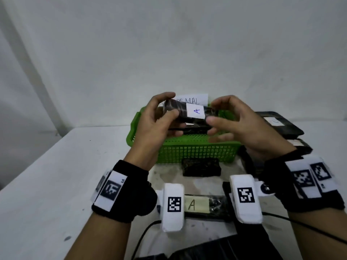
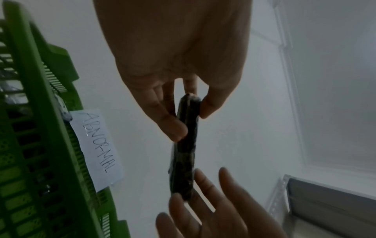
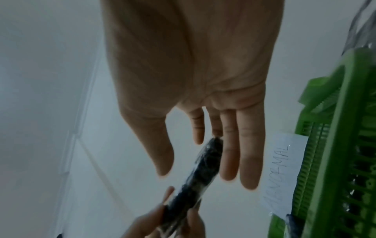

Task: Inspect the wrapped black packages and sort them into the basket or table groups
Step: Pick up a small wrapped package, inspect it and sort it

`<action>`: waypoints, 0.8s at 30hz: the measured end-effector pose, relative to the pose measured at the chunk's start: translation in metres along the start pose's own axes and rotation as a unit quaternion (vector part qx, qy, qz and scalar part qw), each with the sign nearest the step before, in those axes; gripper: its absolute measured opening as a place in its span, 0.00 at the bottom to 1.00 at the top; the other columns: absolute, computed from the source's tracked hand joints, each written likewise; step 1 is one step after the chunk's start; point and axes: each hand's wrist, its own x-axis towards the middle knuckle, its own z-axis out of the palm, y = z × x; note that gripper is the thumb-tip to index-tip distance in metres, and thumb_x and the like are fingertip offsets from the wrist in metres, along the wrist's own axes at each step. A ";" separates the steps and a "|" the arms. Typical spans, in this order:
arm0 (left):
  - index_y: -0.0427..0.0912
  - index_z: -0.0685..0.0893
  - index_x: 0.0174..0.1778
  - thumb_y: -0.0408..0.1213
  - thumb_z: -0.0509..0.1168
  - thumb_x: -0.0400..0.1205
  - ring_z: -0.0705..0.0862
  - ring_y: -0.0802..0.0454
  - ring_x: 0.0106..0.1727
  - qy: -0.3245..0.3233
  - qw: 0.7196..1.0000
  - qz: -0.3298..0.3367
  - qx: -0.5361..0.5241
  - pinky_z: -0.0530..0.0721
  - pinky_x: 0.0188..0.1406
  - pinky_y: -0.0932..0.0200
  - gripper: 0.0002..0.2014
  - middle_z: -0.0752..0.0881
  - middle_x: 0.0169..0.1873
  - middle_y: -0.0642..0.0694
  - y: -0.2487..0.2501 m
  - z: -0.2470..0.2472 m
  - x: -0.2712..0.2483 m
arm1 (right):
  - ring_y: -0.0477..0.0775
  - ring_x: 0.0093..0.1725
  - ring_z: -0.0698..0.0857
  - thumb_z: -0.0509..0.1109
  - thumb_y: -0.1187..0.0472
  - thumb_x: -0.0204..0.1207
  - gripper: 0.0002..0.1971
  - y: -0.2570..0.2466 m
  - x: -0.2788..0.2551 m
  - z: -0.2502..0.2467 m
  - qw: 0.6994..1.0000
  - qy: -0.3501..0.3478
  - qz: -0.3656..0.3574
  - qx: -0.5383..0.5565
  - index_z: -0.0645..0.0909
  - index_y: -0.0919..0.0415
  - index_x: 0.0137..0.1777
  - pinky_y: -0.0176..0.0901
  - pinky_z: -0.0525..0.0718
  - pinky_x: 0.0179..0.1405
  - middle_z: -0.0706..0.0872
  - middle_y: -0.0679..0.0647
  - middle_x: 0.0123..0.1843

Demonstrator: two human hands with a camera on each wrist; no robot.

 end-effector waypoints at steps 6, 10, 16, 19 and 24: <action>0.41 0.77 0.66 0.18 0.61 0.84 0.92 0.47 0.43 -0.075 0.995 0.007 -0.072 0.89 0.41 0.62 0.18 0.92 0.47 0.47 -0.006 -0.001 -0.003 | 0.43 0.26 0.78 0.76 0.58 0.78 0.14 -0.011 -0.002 -0.016 0.995 0.042 -0.009 -0.091 0.83 0.55 0.63 0.40 0.84 0.25 0.87 0.53 0.47; 0.40 0.76 0.62 0.23 0.65 0.83 0.88 0.51 0.35 -0.075 0.995 0.023 -0.062 0.87 0.36 0.62 0.14 0.89 0.39 0.48 -0.003 0.002 -0.009 | 0.40 0.24 0.77 0.75 0.57 0.79 0.07 -0.012 -0.006 -0.007 0.987 0.039 -0.062 -0.143 0.86 0.55 0.54 0.38 0.78 0.22 0.86 0.50 0.38; 0.37 0.79 0.64 0.27 0.70 0.82 0.81 0.56 0.30 -0.020 0.996 0.082 -0.036 0.82 0.32 0.63 0.15 0.86 0.36 0.46 0.003 0.004 -0.015 | 0.55 0.34 0.86 0.73 0.54 0.80 0.09 -0.013 -0.018 0.004 0.986 -0.027 -0.036 -0.163 0.85 0.56 0.56 0.47 0.84 0.30 0.89 0.57 0.46; 0.40 0.82 0.64 0.33 0.72 0.82 0.85 0.57 0.36 -0.052 0.995 0.087 0.014 0.81 0.34 0.63 0.15 0.89 0.39 0.51 0.006 -0.002 -0.018 | 0.53 0.41 0.92 0.73 0.54 0.81 0.09 -0.014 -0.026 0.004 0.981 -0.073 -0.024 -0.178 0.86 0.56 0.58 0.47 0.86 0.36 0.93 0.53 0.48; 0.44 0.82 0.62 0.39 0.74 0.79 0.90 0.51 0.43 -0.081 0.993 0.073 0.040 0.84 0.35 0.61 0.17 0.93 0.46 0.47 0.011 -0.006 -0.021 | 0.51 0.51 0.93 0.75 0.51 0.79 0.11 -0.014 -0.031 0.015 0.969 -0.099 -0.030 -0.225 0.88 0.51 0.59 0.49 0.88 0.42 0.94 0.52 0.52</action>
